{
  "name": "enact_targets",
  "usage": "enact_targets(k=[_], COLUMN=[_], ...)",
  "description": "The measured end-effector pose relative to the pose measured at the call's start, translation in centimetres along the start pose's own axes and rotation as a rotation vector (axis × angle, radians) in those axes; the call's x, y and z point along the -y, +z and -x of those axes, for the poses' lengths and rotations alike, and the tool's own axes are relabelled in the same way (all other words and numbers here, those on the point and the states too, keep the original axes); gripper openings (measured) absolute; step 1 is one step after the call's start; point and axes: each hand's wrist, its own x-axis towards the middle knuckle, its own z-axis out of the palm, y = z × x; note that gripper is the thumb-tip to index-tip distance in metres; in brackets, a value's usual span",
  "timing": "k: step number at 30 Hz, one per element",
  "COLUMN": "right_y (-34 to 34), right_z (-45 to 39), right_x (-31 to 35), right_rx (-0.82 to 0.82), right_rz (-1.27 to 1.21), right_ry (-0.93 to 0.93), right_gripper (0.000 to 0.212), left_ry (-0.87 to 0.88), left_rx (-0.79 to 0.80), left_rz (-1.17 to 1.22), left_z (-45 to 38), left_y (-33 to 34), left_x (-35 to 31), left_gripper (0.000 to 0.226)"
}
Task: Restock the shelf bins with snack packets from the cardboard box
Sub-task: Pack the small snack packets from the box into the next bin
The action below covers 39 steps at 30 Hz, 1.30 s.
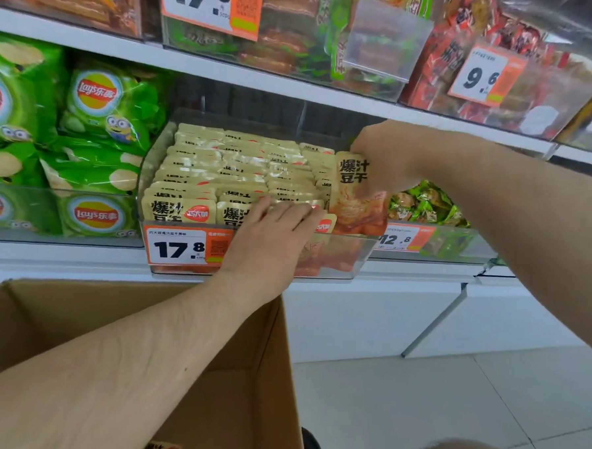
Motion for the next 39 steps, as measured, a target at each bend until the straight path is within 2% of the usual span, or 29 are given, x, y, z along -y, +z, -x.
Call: enact_targets(k=[4,10,13,14,17,20,23,32,34,37,39], right_y=[2.0,5.1,6.6,7.2,8.2,9.4,10.8,10.6,9.9,9.4,9.7], right_z=[-0.4,-0.2,0.1,0.2,1.4,3.2,3.8,4.1,4.5,4.9,5.0], right_x=[0.0,-0.4,0.1,0.2,0.8,1.8,2.7,4.6,6.0,9.6,13.1], right_rx=[0.0,0.11,0.145,0.147,0.102,-0.017,-0.029,-0.099,-0.271,-0.664,-0.737], right_rz=[-0.013,-0.096,-0.004,0.043,0.101,-0.013,-0.102,-0.136,-0.204,-0.379,-0.457], right_ry=[-0.041,-0.05,-0.08,-0.084,-0.048,-0.031,-0.036,0.029,0.011,-0.123,-0.218], right_gripper=[0.034,0.028,0.027,0.033,0.07,0.105,0.114,0.111,0.103,0.068,0.052], left_ry=[-0.007,-0.022,-0.028,-0.032,-0.041,-0.052,-0.052,-0.058,-0.036,-0.016,-0.116], left_rx=[-0.024,-0.029,-0.034,-0.031,-0.016,-0.006,0.001,0.079,0.013,-0.157,-0.159], left_rz=[0.012,0.04,0.053,0.063,0.081,0.088,0.083,0.131,0.185,0.241,0.318], left_z=[0.1,0.2,0.2,0.2,0.1,0.2,0.1,-0.2,0.6,4.0,7.7], left_y=[0.5,0.5,0.6,0.5,0.5,0.4,0.5,-0.6,-1.6,-2.9,-3.2], left_x=[0.0,0.0,0.0,0.1,0.0,-0.2,-0.2,-0.4,-0.2,1.1,2.6], left_gripper=[0.082,0.082,0.083,0.083,0.084,0.085,0.083,0.081,0.078,0.06,0.044])
